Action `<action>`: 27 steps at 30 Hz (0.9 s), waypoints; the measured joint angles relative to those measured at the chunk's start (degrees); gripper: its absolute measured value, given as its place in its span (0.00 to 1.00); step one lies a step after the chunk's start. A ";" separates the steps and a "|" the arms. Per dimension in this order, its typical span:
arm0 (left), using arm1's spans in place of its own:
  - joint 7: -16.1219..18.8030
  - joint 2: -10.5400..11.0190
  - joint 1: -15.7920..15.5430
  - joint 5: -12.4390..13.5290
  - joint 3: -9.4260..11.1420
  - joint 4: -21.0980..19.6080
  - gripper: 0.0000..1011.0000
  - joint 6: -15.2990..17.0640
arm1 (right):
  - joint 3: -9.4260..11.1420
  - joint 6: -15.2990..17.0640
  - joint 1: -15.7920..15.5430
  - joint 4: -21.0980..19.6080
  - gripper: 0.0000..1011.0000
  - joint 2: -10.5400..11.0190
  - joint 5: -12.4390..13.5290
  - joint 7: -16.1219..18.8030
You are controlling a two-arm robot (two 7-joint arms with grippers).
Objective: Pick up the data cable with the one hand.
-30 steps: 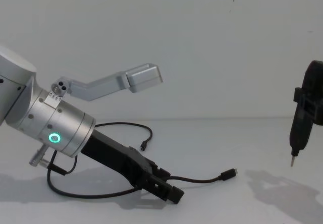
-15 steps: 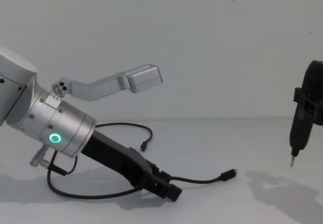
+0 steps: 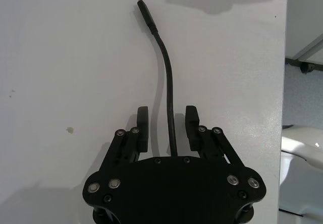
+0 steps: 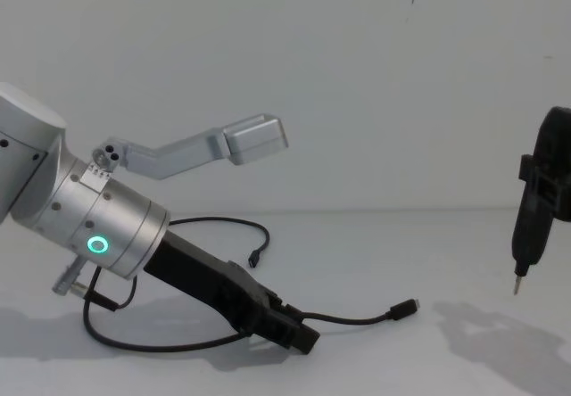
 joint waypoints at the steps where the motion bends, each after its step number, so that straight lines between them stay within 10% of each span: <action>1: 0.00 0.00 0.00 0.00 0.00 0.01 0.40 0.00 | 0.00 0.00 0.00 0.00 0.26 0.00 0.00 0.00; 27: -0.06 0.01 0.00 0.08 0.08 0.01 0.24 0.08 | 0.00 0.00 0.00 0.00 0.26 0.00 0.00 0.00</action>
